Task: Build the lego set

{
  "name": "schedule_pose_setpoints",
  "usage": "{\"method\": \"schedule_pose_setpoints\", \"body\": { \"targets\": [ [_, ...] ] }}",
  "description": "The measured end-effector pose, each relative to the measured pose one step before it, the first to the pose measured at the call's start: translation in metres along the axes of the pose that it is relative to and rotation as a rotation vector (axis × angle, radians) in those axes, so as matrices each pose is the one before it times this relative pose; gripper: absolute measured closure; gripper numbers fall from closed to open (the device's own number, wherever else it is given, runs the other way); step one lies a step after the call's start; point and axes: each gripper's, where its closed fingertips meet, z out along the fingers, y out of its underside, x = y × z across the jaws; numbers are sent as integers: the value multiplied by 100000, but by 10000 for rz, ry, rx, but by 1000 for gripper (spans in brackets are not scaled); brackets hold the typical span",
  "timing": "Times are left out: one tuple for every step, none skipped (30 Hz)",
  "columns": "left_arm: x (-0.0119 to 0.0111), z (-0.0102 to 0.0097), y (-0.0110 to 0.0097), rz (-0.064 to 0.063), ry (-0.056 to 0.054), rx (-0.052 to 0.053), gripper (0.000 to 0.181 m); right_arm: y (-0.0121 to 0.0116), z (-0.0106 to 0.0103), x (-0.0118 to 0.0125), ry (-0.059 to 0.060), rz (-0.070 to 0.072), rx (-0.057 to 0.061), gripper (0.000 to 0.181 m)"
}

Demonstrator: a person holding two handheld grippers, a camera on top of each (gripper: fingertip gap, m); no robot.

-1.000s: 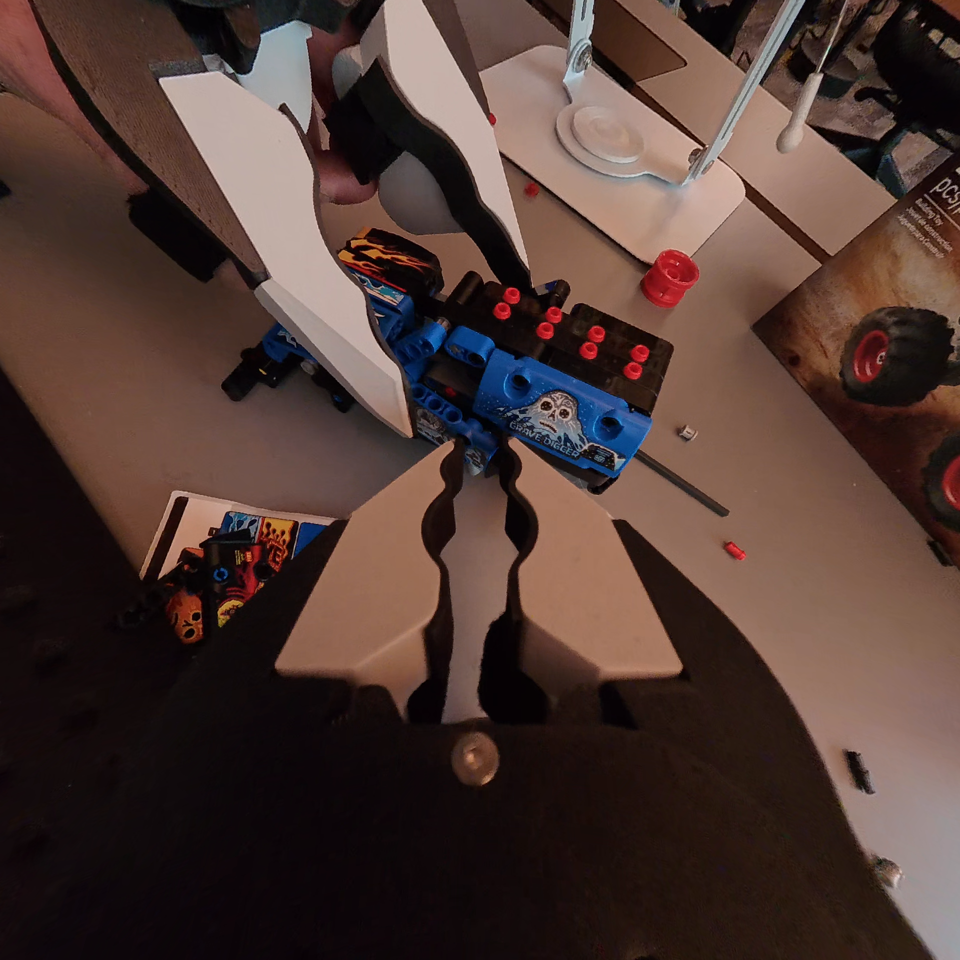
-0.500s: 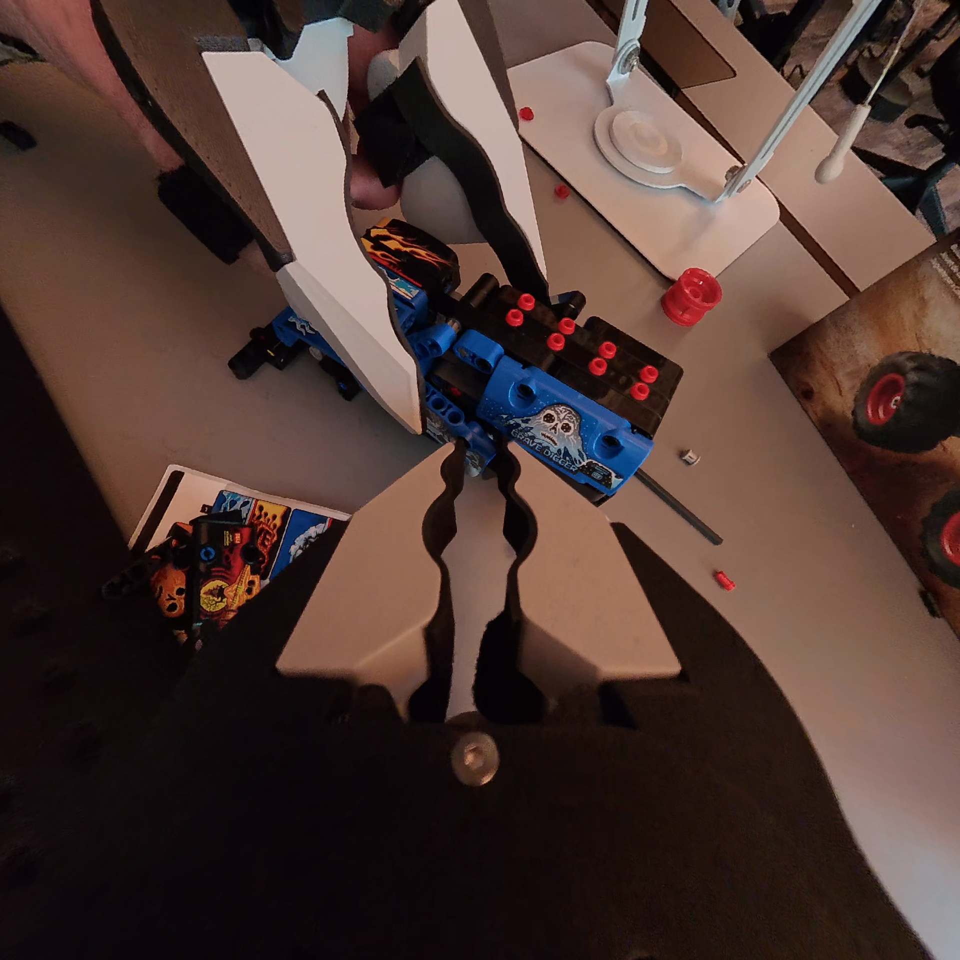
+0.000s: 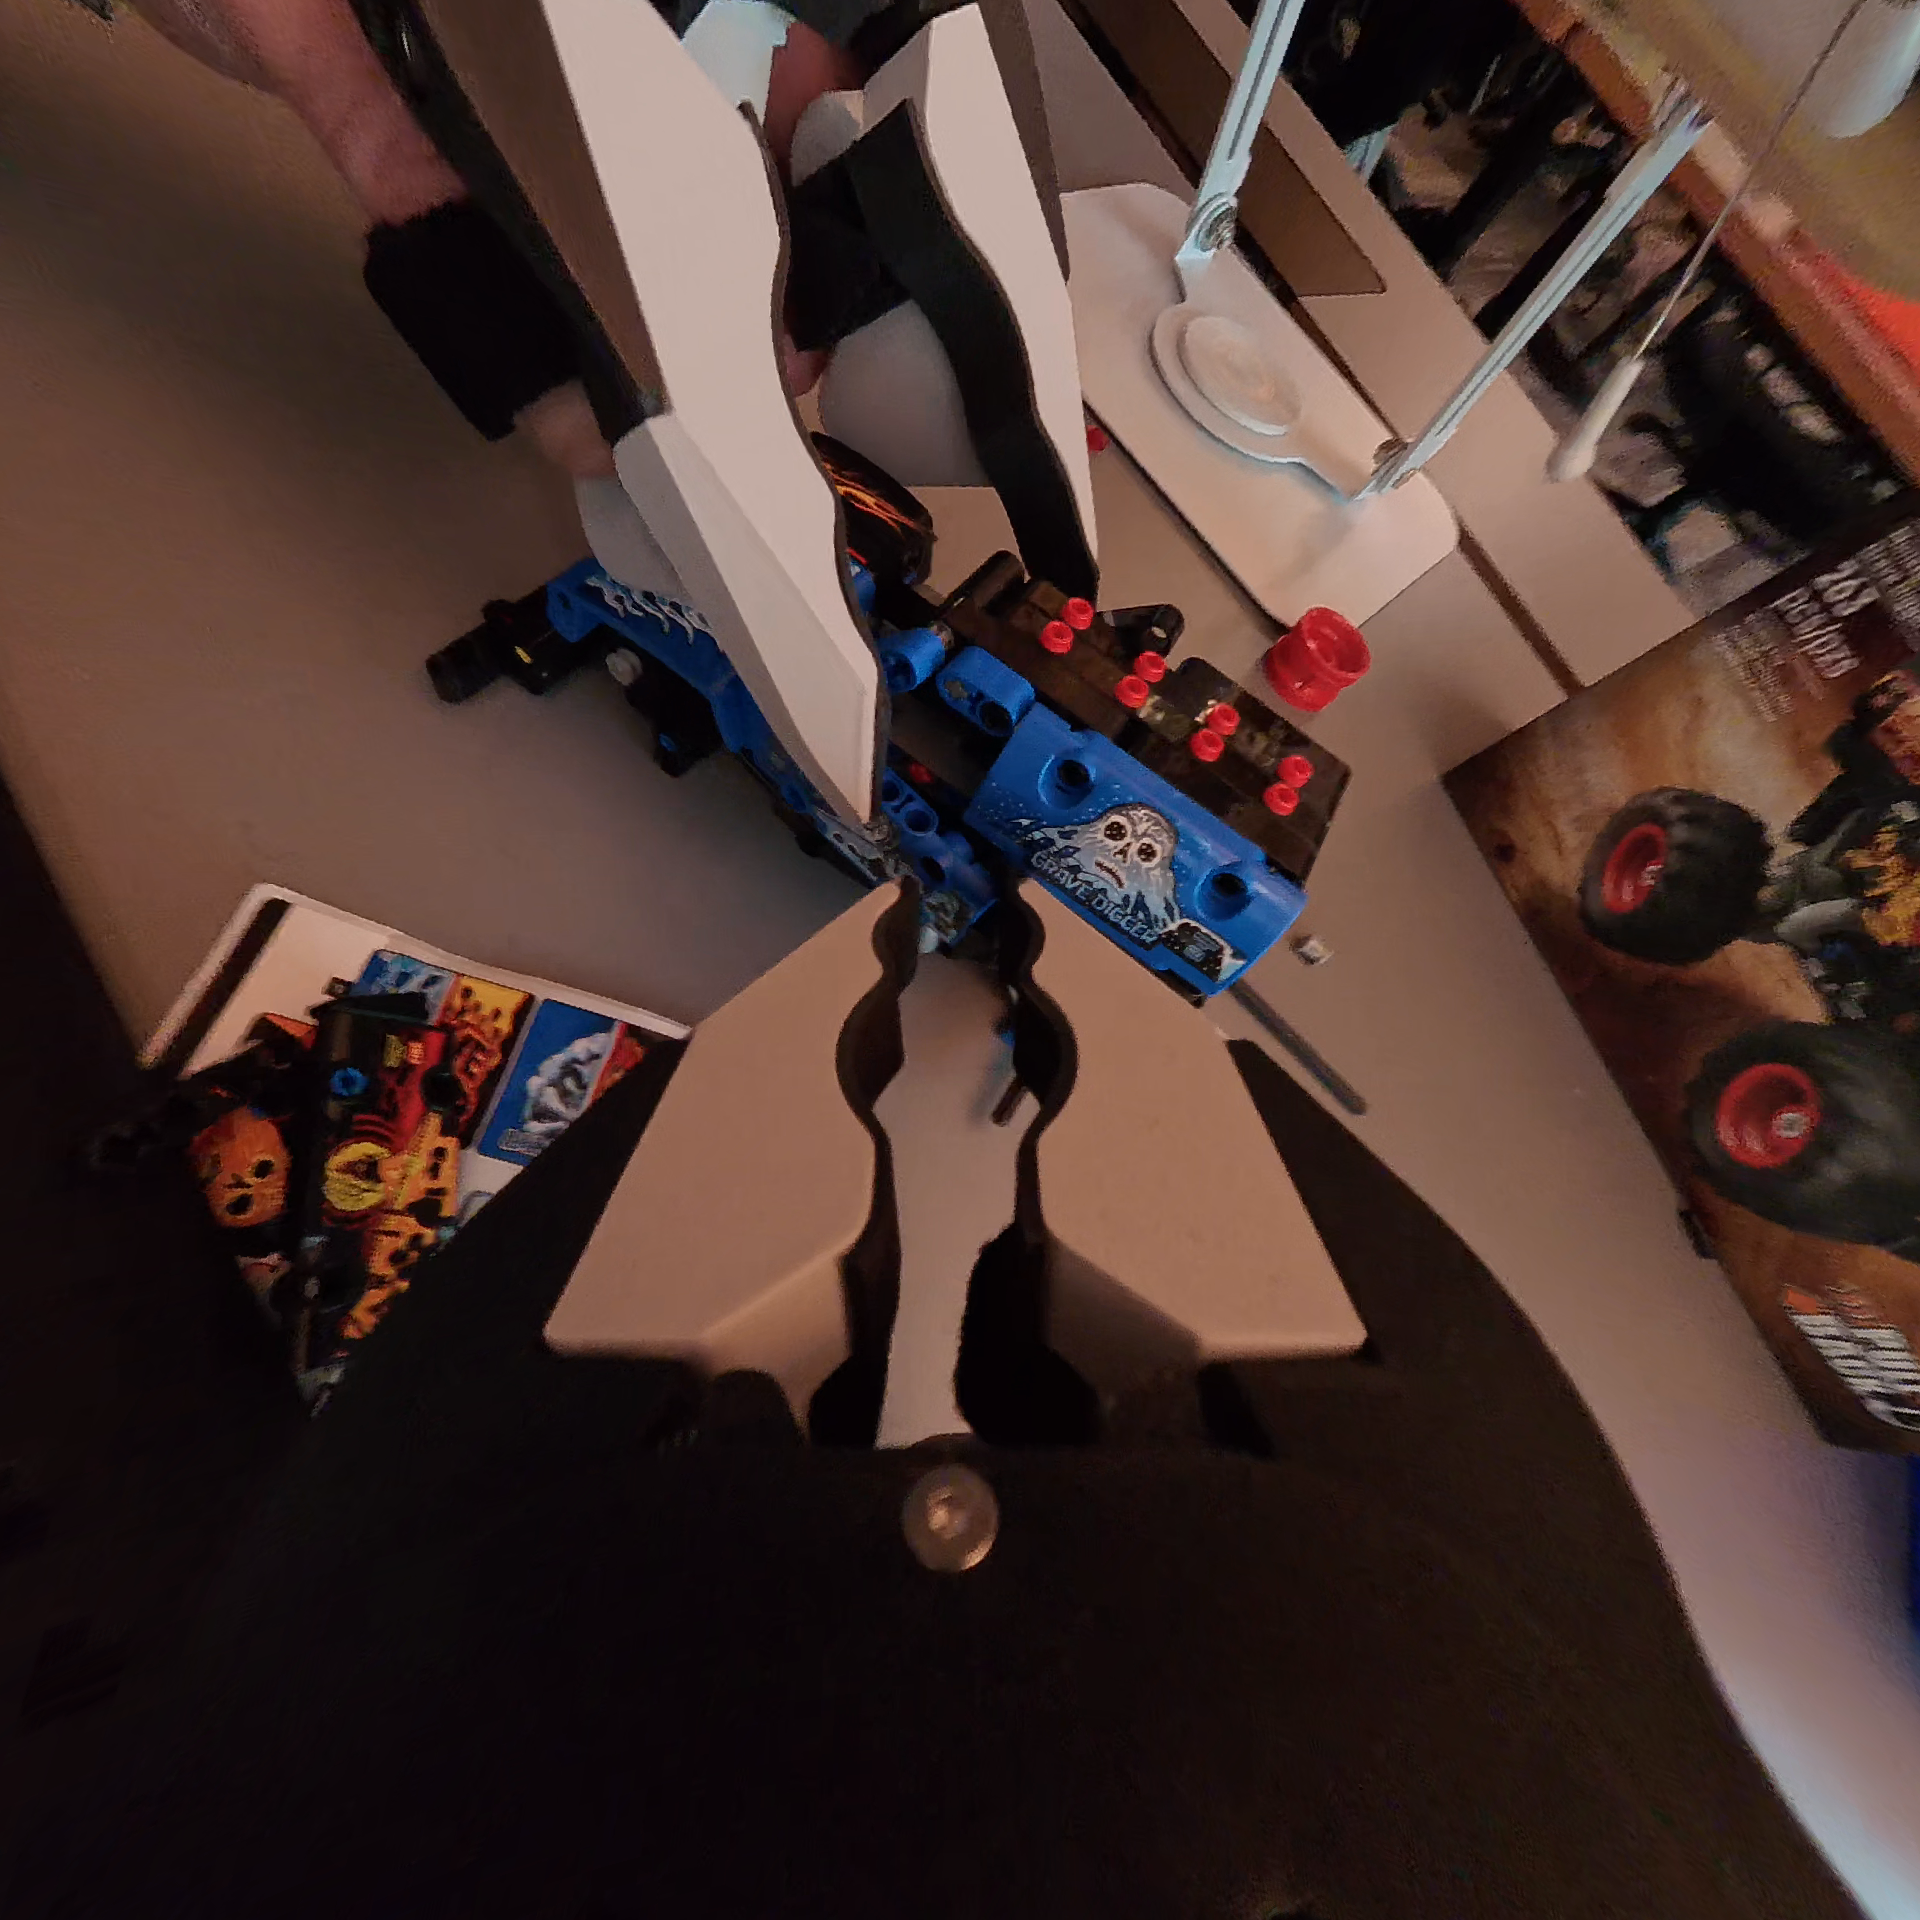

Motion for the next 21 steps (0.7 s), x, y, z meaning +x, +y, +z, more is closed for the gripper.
{"method": "schedule_pose_setpoints", "body": {
  "targets": [
    [12,-8,-16,-18,28,35,112,21,28,98,123,-232,-46,170],
    [6,24,-22,-41,10,30,112,9,-16,46,46,-143,-68,170],
    [16,6,-18,-43,25,39,112,-10,-23,-8,-7,10,20,170],
    [1,-28,6,-23,37,35,112,-20,-24,-14,-10,85,76,170],
    [21,-11,-20,-16,30,40,113,31,-43,1,61,-43,7,170],
    [29,0,-27,7,13,31,113,57,-33,-57,64,-87,-41,169],
    [0,-9,-7,12,0,2,113,4,-31,-90,31,-45,-6,167],
    [-7,-13,1,-16,10,19,113,13,18,-15,75,-77,-18,167],
    [-25,-6,-12,-42,10,25,113,-37,-2,31,120,-117,-24,167],
    [-27,-3,31,-37,13,-11,113,-141,-61,51,148,-134,21,169],
    [48,-31,28,29,32,-6,113,-78,-34,16,133,-110,15,169],
    [0,-1,19,-24,-17,7,113,58,49,23,97,-44,-8,169],
    [-1,44,-18,-55,0,10,113,59,39,22,68,-90,-28,169],
    [0,36,-8,-26,9,6,113,6,42,33,47,-134,-61,170],
    [-22,16,3,-37,-8,-6,113,13,99,21,8,-65,-76,170],
    [-3,37,-18,-73,8,38,112,5,66,-3,-48,-28,-41,171],
    [6,6,-11,-16,16,30,112,-18,40,-7,-78,16,14,171],
    [-15,9,10,-23,-1,-7,112,-40,39,-5,-92,90,32,171],
    [22,22,1,16,-15,-10,112,-11,18,-32,-81,27,-6,171],
    [15,24,0,47,-15,-9,112,7,4,-20,-60,-44,-17,172],
    [-10,8,-1,-25,16,3,112,-12,14,-15,-78,6,14,172]
  ]
}}
